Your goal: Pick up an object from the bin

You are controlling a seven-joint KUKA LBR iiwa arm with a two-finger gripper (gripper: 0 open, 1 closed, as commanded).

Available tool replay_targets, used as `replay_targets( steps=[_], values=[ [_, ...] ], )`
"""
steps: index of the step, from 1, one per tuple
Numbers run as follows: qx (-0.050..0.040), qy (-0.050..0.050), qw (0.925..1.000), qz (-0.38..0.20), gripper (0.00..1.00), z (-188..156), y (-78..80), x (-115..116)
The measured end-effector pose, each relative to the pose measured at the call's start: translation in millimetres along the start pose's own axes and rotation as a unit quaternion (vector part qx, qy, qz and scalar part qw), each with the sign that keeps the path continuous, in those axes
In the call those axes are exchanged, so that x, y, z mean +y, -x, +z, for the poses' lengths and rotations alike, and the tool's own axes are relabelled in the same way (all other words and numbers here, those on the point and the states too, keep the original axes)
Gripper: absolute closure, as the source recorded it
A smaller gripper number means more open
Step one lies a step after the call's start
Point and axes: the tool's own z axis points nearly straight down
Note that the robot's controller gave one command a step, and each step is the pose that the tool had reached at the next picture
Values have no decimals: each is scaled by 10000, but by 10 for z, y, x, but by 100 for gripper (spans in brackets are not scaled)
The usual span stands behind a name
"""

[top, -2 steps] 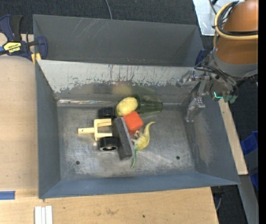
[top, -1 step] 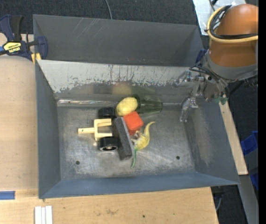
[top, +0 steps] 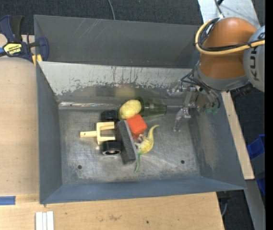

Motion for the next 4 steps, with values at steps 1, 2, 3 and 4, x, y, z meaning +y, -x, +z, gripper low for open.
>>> replay_targets(
  steps=[1, 2, 3, 4],
  values=[
    [4, 2, 9957, -925, 0, 117, 72, 86],
    [-76, -2, 9907, 1356, 100, 823, 254, 552],
    [-76, -2, 9908, 1354, 100, 823, 255, 552],
    [32, -9, 9916, 1290, 100, 404, 97, 509]
  ],
)
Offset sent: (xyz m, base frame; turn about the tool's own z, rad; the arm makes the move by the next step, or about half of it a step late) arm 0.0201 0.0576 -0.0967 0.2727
